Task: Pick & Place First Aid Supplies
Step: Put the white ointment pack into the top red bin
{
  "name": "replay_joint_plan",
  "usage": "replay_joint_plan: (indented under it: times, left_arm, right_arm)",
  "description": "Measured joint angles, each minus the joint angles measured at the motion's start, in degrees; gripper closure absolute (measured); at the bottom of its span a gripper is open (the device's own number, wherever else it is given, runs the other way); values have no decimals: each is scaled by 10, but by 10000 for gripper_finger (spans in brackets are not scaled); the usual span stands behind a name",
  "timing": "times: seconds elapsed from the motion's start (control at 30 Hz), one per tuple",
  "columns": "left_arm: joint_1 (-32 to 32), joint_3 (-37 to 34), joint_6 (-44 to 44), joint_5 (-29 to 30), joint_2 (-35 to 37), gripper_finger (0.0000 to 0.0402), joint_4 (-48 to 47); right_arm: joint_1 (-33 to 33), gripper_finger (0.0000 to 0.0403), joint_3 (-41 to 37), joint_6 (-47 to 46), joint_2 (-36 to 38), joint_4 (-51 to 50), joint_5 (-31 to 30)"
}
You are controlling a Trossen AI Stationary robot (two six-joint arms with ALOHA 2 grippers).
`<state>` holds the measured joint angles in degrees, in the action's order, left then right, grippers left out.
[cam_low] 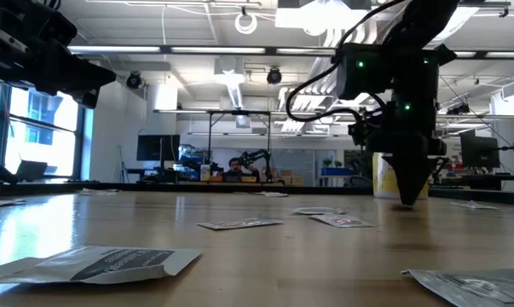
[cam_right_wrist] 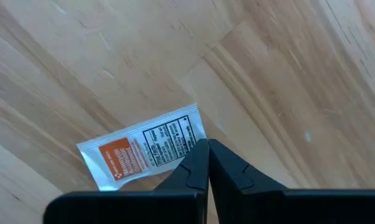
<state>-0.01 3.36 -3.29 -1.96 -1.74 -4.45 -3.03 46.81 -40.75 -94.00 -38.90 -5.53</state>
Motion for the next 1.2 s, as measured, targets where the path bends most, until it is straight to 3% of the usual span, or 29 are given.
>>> replay_joint_plan:
  times: [0.77,1.2]
  left_arm:
    - [0,0,0,0,0,400,0]
    - [0,0,0,0,0,400,0]
  right_arm:
    - [0,403,57,-42,6,-76,39]
    - [3,403,126,-54,7,-212,140]
